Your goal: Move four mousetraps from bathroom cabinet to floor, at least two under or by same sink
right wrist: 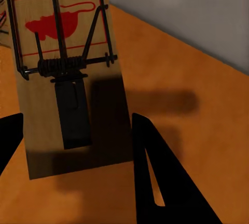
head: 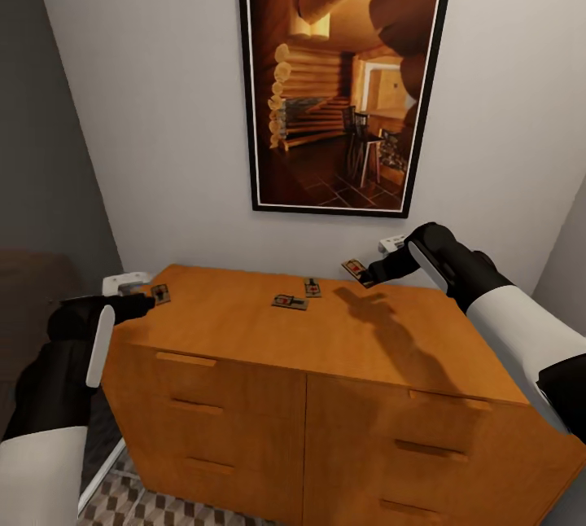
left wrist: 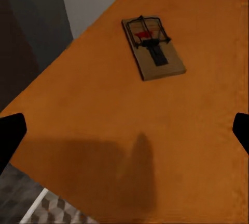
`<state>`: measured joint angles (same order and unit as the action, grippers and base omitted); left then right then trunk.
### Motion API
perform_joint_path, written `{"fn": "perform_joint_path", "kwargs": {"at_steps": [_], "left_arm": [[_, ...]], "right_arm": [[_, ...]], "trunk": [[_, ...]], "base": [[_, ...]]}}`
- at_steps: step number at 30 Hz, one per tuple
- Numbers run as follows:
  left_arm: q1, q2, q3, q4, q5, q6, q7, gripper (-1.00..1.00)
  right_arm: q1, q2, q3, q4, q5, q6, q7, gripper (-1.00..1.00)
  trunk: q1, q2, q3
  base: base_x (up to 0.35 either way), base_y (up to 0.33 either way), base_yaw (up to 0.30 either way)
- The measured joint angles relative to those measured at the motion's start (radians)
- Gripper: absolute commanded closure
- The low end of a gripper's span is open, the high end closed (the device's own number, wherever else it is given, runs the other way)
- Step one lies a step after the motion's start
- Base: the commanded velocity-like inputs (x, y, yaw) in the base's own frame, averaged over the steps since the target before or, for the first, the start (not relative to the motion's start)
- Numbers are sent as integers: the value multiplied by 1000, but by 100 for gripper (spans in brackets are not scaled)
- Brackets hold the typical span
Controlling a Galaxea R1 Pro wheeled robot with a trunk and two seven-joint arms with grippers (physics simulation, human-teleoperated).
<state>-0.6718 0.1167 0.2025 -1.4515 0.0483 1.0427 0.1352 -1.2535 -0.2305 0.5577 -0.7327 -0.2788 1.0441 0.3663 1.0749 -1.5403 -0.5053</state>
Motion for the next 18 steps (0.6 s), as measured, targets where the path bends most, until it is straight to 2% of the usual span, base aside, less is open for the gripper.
{"fn": "perform_joint_path", "kwargs": {"at_steps": [3, 5, 6, 8, 11, 18], "left_arm": [[-28, -58, -5, 48, -24, 0, 41, -100], [-65, -119, -8, 107, -57, 0, 106, -100], [-95, -171, -10, 154, -80, -2, 155, -100], [-112, -200, -11, 173, -97, -3, 177, -100], [-131, -217, -11, 184, -105, -4, 191, -100], [-168, -226, -11, 191, -110, -4, 214, -100]], "right_arm": [[0, 0, 0, 0, 1, 0, -1, 100], [0, 0, 0, 0, 1, 0, -1, 100], [0, -1, -1, 0, 2, 0, -2, 100], [0, -1, -1, 0, 1, 0, -3, 100], [0, -1, -1, 0, 1, 0, -4, 100], [0, -1, -1, 0, 1, 0, -4, 100]], "trunk": [[0, 0, 0], [0, 0, 0], [0, 0, 0], [0, 0, 0], [0, 0, 0], [0, 0, 0]], "base": [[0, 0, 1], [0, 0, 0], [0, 0, 0], [0, 0, 0], [0, 0, 0], [0, 0, 0]]}}
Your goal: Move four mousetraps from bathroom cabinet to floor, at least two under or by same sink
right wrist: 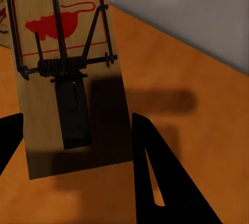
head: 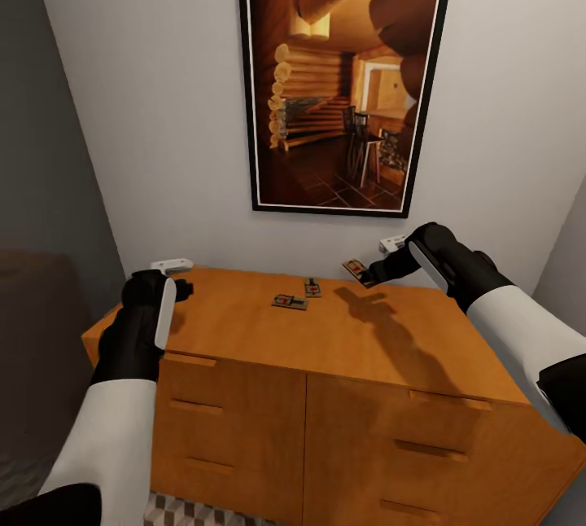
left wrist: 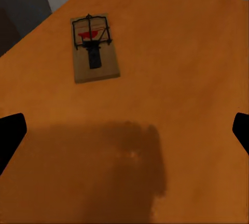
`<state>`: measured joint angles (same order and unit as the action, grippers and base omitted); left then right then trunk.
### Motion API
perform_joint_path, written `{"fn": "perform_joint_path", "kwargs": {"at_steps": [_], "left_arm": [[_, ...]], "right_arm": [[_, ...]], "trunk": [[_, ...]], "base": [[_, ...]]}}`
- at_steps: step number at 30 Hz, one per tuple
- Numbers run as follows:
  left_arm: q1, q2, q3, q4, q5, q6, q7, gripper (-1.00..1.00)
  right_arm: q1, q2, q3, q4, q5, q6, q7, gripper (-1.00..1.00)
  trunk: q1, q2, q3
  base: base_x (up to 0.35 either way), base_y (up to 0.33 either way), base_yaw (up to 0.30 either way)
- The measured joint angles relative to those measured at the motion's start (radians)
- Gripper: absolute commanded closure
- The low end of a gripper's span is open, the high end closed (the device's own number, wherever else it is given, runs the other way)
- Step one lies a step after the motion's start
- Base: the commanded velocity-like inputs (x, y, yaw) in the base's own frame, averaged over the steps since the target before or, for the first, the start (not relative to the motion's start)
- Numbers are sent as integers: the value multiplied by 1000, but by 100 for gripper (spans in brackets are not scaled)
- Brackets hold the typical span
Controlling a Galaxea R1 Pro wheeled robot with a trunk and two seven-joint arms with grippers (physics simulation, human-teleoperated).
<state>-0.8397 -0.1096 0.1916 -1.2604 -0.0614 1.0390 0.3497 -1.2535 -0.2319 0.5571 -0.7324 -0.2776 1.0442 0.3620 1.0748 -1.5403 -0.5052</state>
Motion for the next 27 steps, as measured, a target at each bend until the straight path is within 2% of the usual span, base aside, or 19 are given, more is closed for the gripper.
{"fn": "perform_joint_path", "kwargs": {"at_steps": [7, 23, 27], "left_arm": [[-18, -5, 0, -4, -4, 3, 27, -100], [-21, -8, 0, -17, -11, 3, 33, -100], [-21, -15, 1, -41, -11, 3, 33, -100]], "right_arm": [[0, -3, 0, 1, 0, 0, 0, 100], [0, 0, -2, 0, 0, 0, 4, 100], [0, 2, 0, -3, -3, 0, 8, 100]], "trunk": [[0, 0, 0], [0, 0, 0], [0, 0, 0]], "base": [[0, 0, 0], [0, 0, 0], [0, 0, 0]]}}
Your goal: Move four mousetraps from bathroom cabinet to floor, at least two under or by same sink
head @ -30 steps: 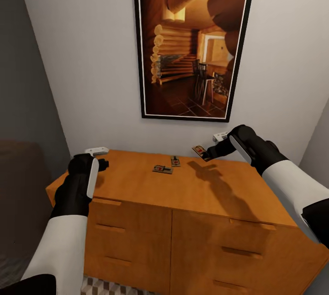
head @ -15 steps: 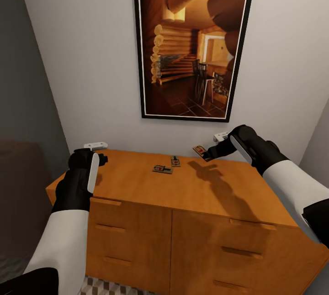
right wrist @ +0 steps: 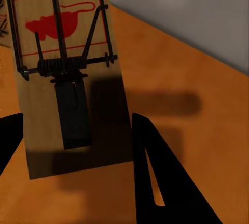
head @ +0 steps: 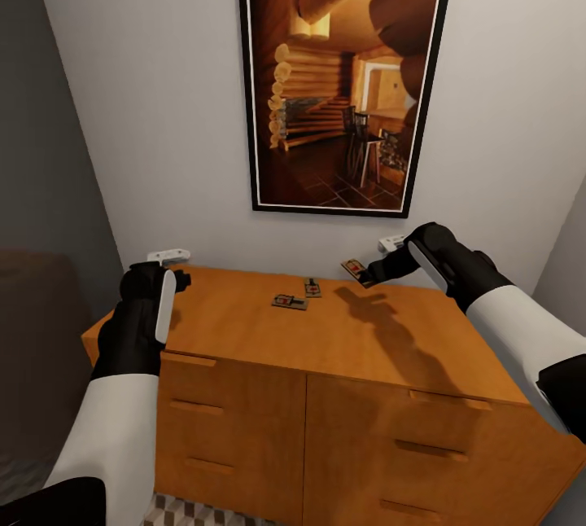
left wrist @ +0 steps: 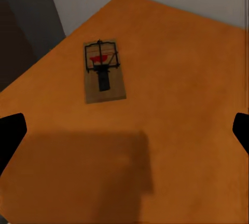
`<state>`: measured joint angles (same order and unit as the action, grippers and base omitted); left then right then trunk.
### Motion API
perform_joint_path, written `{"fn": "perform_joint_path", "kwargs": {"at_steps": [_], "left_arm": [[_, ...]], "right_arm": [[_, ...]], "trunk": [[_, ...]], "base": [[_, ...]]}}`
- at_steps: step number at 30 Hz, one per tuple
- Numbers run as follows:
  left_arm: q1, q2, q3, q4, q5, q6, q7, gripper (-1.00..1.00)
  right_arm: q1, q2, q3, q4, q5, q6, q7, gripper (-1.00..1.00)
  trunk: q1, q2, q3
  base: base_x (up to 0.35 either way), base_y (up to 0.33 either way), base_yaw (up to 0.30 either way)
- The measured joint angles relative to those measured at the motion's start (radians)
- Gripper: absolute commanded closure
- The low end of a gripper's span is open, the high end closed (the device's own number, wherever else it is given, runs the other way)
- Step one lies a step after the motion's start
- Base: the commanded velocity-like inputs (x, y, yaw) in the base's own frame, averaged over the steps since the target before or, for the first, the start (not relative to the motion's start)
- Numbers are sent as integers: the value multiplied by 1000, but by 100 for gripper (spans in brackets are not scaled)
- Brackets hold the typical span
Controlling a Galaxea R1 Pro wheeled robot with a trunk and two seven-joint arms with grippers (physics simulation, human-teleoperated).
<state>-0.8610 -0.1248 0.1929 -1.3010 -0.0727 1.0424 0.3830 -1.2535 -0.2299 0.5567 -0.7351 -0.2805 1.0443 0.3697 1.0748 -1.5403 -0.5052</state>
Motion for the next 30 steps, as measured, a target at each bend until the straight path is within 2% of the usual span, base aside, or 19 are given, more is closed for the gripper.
{"fn": "perform_joint_path", "kwargs": {"at_steps": [3, 11, 21, 23, 24, 26, 30], "left_arm": [[0, -3, -1, -10, 0, 0, 0, -100], [0, -7, -16, -17, 4, 0, 0, -100], [0, -18, -35, -17, 4, 0, 0, -100], [-5, -6, -24, -6, 5, -7, 2, -100], [-3, -1, -18, -1, 5, -7, 1, -100], [-3, 3, -10, 8, 6, -7, 1, -100], [2, -6, -32, 0, 5, -8, 0, -100]], "right_arm": [[0, 3, -5, -19, -2, 0, 1, 100], [0, 11, -36, -161, -4, 0, 0, 100], [0, 12, -40, -195, -6, 0, 0, 100], [1, 23, -33, -207, -1, 0, -8, 100], [1, 17, -34, -201, 12, -1, -10, 100], [1, 12, -34, -195, 9, 0, -10, 100], [-1, -11, -41, -173, 29, -13, -14, 100]], "trunk": [[0, 0, 0], [0, 0, 0], [0, 0, 0], [0, 0, 0], [0, 0, 0], [0, 0, 0], [0, 0, 0]], "base": [[0, 0, 0], [0, 0, 0], [0, 0, 0], [0, 0, 0], [0, 0, 0], [0, 0, 0], [0, 0, 0]]}}
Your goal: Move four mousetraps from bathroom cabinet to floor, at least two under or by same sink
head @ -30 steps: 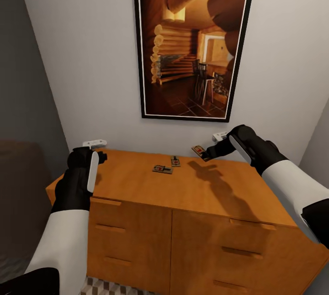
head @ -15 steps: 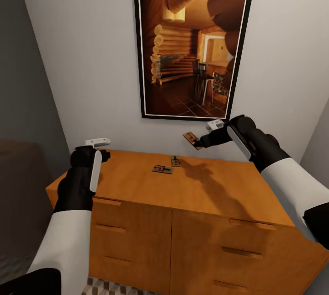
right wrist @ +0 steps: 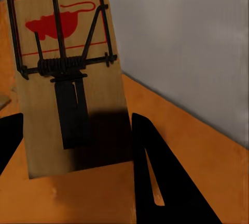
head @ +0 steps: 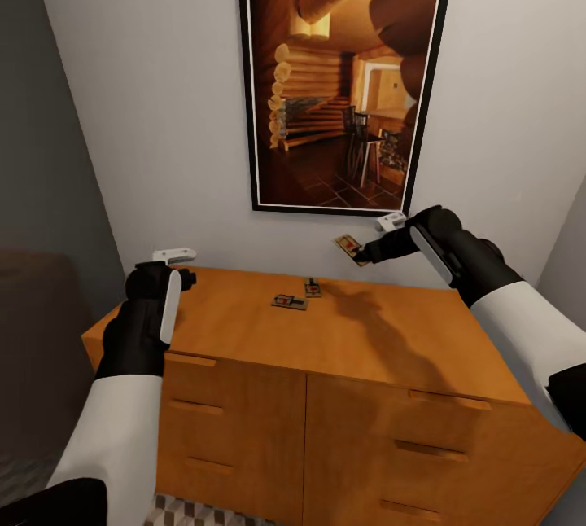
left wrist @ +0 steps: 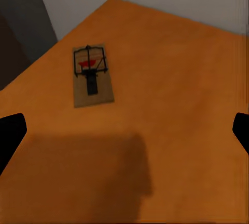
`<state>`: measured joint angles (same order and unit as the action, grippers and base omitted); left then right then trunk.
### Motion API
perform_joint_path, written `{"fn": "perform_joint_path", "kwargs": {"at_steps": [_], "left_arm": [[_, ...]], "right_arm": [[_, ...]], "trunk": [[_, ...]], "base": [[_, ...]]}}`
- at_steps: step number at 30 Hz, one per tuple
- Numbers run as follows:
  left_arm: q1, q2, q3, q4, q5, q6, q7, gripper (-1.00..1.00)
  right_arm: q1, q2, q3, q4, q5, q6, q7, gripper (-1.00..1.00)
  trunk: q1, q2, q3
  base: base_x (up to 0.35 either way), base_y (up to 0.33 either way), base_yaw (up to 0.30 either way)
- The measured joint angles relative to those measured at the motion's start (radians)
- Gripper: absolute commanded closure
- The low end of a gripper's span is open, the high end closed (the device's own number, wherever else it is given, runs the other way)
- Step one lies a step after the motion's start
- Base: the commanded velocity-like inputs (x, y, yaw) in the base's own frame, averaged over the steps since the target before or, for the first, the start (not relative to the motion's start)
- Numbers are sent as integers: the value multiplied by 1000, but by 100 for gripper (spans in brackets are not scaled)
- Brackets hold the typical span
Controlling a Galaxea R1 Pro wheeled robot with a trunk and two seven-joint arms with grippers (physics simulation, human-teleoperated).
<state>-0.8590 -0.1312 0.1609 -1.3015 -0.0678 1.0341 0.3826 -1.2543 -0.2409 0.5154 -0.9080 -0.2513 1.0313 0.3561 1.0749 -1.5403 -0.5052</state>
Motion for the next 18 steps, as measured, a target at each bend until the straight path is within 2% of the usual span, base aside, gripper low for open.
{"fn": "perform_joint_path", "kwargs": {"at_steps": [4, 18], "left_arm": [[2, -1, -9, 4, -2, 0, 0, -100], [2, 0, -12, 6, -3, 1, 0, -100]], "right_arm": [[0, -20, -5, 22, 5, 0, 0, 100], [-1, -22, -8, 49, 8, 13, 2, 100]], "trunk": [[0, 0, 0], [0, 0, 0]], "base": [[0, 0, 0], [0, 0, 0]]}}
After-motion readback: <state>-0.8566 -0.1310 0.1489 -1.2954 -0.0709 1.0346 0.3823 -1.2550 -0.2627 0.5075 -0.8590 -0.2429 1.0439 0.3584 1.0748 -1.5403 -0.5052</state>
